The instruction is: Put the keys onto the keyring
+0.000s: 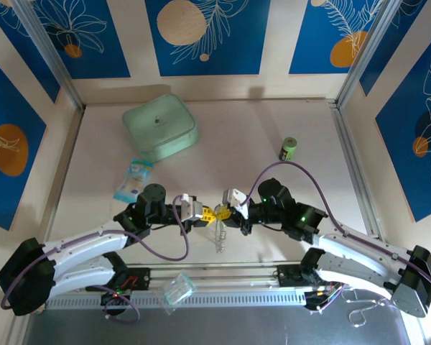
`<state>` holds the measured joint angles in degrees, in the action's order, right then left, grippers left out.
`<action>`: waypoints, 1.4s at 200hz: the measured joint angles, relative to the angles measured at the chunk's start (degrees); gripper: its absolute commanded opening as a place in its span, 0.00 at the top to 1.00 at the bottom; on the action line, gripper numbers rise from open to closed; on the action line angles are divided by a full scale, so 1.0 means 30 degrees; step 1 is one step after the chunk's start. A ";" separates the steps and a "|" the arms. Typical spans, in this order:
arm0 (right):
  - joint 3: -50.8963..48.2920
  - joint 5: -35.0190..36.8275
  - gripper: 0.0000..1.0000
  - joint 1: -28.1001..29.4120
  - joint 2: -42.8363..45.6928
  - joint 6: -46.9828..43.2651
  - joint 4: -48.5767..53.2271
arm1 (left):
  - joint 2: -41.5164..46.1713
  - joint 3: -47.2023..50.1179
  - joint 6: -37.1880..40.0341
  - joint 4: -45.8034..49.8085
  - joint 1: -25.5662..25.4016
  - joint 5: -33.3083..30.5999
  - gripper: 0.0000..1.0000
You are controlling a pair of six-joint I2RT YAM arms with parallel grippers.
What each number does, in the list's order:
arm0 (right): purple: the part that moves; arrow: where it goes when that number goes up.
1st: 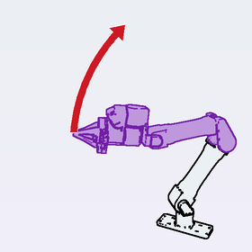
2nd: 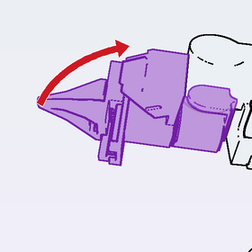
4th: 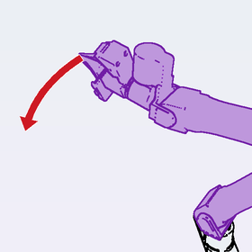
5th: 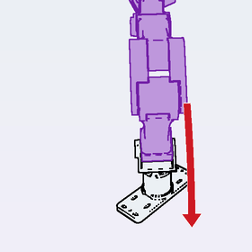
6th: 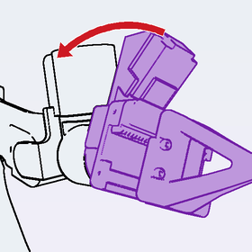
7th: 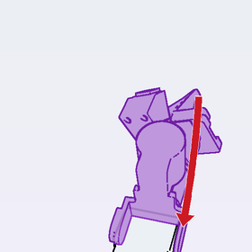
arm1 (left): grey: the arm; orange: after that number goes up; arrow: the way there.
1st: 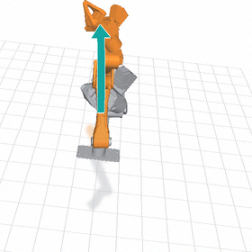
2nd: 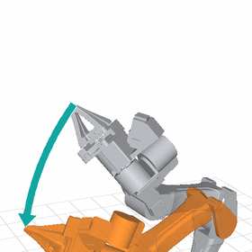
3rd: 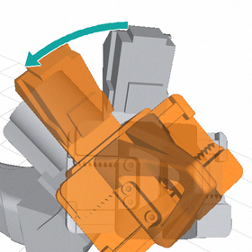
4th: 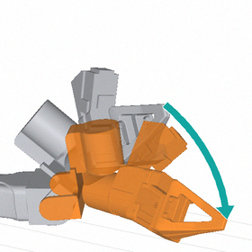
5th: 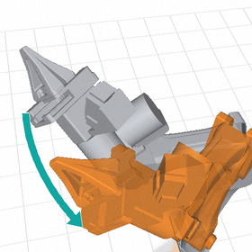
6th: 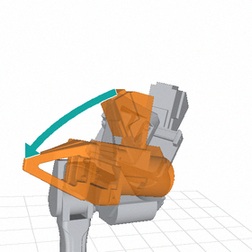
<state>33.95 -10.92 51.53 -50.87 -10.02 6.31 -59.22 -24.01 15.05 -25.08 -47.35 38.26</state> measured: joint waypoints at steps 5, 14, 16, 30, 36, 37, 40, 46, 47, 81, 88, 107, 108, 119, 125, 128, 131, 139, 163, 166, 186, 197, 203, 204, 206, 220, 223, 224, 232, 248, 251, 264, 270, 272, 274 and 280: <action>0.0000 0.0000 1.00 0.0000 -0.0051 -0.0029 0.0029 | 0.0000 0.0029 -0.0007 0.0007 0.0000 -0.0051 0.96; 0.0007 -0.0007 1.00 0.0000 -0.0087 -0.0175 0.0087 | 0.0000 0.0029 0.0036 0.0080 -0.0007 -0.0138 0.81; 0.0015 0.0000 1.00 0.0000 -0.0087 -0.0211 0.0102 | 0.0000 0.0029 -0.0007 0.0087 -0.0007 -0.0204 0.79; 0.0109 0.0000 1.00 0.0000 -0.0117 -0.0459 0.0415 | 0.0015 0.0000 0.0146 0.0197 -0.0022 -0.0481 0.75; 0.0211 0.0000 1.00 0.0000 -0.0146 -0.0670 0.0831 | 0.0022 -0.0073 0.0168 0.0364 -0.0022 -0.0663 0.75; 0.0226 0.0007 1.00 0.0000 -0.0146 -0.0699 0.0882 | 0.0022 -0.0102 0.0146 0.0423 -0.0022 -0.0699 0.75; 0.0291 0.0015 1.00 0.0000 -0.0160 -0.0743 0.1093 | 0.0029 -0.0160 0.0153 0.0561 -0.0022 -0.0772 0.75; 0.0503 0.0080 1.00 0.0000 -0.0233 -0.1027 0.1632 | 0.0044 -0.0342 0.0277 0.0984 -0.0022 -0.0911 0.75; 0.0532 0.0087 1.00 0.0000 -0.0240 -0.1035 0.1676 | 0.0044 -0.0386 0.0306 0.1071 -0.0022 -0.0933 0.75; 0.2550 0.0634 1.00 0.0007 -0.1005 -0.2725 0.4677 | 0.0044 -0.1770 0.1209 0.3410 -0.0102 -0.1042 0.76; 0.2834 0.0656 1.00 0.0007 -0.1137 -0.2958 0.5049 | 0.0036 -0.2011 0.1399 0.3789 -0.0146 -0.1042 0.76; 0.3366 0.0692 1.00 0.0087 -0.1464 -0.3504 0.5829 | -0.0058 -0.2375 0.1756 0.4524 -0.0313 -0.1035 0.78; 0.3395 0.0707 1.00 0.0102 -0.1486 -0.3541 0.5880 | -0.0080 -0.2397 0.1763 0.4568 -0.0321 -0.1035 0.78; 0.3585 0.0736 1.00 0.0219 -0.1683 -0.3738 0.6215 | -0.0226 -0.2492 0.1967 0.4918 -0.0401 -0.1042 0.79; 0.3694 0.0758 1.00 0.0291 -0.1814 -0.3847 0.6368 | -0.0306 -0.2535 0.2040 0.5115 -0.0430 -0.1027 0.79; 0.3759 0.0801 1.00 0.0328 -0.1880 -0.3891 0.6426 | -0.0342 -0.2543 0.2120 0.5224 -0.0444 -0.1035 0.80; 0.3832 0.0831 1.00 0.0379 -0.1967 -0.3942 0.6513 | -0.0364 -0.2550 0.2120 0.5297 -0.0444 -0.1035 0.80; 0.4000 0.0882 1.00 0.0481 -0.2164 -0.4058 0.6674 | -0.0430 -0.2557 0.2186 0.5501 -0.0474 -0.1035 0.81; 0.4379 0.1107 1.00 0.0750 -0.2674 -0.4335 0.6921 | -0.0539 -0.2579 0.2273 0.5938 -0.0532 -0.0984 0.92; 0.4422 0.1144 1.00 0.0780 -0.2747 -0.4386 0.6965 | -0.0554 -0.2594 0.2412 0.5982 -0.0532 -0.0962 0.93; 0.4612 0.1253 0.99 0.0947 -0.3016 -0.4546 0.7206 | -0.0590 -0.2630 0.2659 0.6339 -0.0597 -0.0903 1.00; 0.4619 0.1319 0.85 0.0991 -0.3038 -0.4532 0.7213 | -0.0590 -0.2630 0.2608 0.6411 -0.0605 -0.0896 1.00; 0.4619 0.1341 0.77 0.1005 -0.3016 -0.4466 0.7184 | -0.0583 -0.2630 0.2608 0.6382 -0.0605 -0.0903 1.00; 0.4612 0.1333 0.77 0.0998 -0.3002 -0.4415 0.7176 | -0.0583 -0.2630 0.2616 0.6375 -0.0605 -0.0903 1.00; 0.4605 0.1326 0.75 0.1005 -0.3002 -0.4546 0.7118 | -0.0576 -0.2630 0.2608 0.6353 -0.0612 -0.0911 1.00; 0.4269 0.1064 0.69 0.0860 -0.2557 -0.4211 0.6215 | -0.0568 -0.2586 0.2572 0.6156 -0.0619 -0.0940 1.00; 0.4131 0.1020 0.68 0.0801 -0.2368 -0.3978 0.6018 | -0.0561 -0.2550 0.2514 0.6069 -0.0627 -0.0940 1.00; 0.4058 0.0976 0.68 0.0750 -0.2266 -0.3920 0.5909 | -0.0554 -0.2543 0.2499 0.6047 -0.0627 -0.0947 1.00; 0.3541 0.0670 0.64 0.0488 -0.1647 -0.3570 0.5319 | -0.0466 -0.2346 0.2375 0.5646 -0.0634 -0.1005 1.00; 0.2259 0.0262 0.59 -0.0131 -0.0153 -0.2703 0.4167 | -0.0248 -0.1763 0.1916 0.4634 -0.0641 -0.1144 1.00; 0.2040 0.0255 0.59 -0.0211 0.0095 -0.2397 0.4007 | -0.0211 -0.1625 0.1763 0.4386 -0.0641 -0.1158 1.00; 0.1144 0.0182 0.57 -0.0386 0.0925 -0.1698 0.3446 | -0.0131 -0.0962 0.1188 0.3140 -0.0641 -0.1282 1.00; 0.0758 0.0138 0.57 -0.0379 0.1173 -0.1370 0.3242 | -0.0138 -0.0692 0.0947 0.2623 -0.0641 -0.1355 1.00; 0.0641 0.0131 0.57 -0.0379 0.1231 -0.1239 0.3162 | -0.0138 -0.0605 0.0867 0.2477 -0.0641 -0.1355 1.00; 0.0561 0.0131 0.57 -0.0379 0.1275 -0.1202 0.3133 | -0.0138 -0.0517 0.0780 0.2331 -0.0641 -0.1377 1.00; 0.0240 0.0138 0.57 -0.0321 0.1399 -0.0903 0.3016 | -0.0138 -0.0335 0.0583 0.1989 -0.0641 -0.1413 1.00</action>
<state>34.68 -10.50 50.57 -46.68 -12.73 15.35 -59.64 -25.02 16.80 -19.11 -49.28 34.02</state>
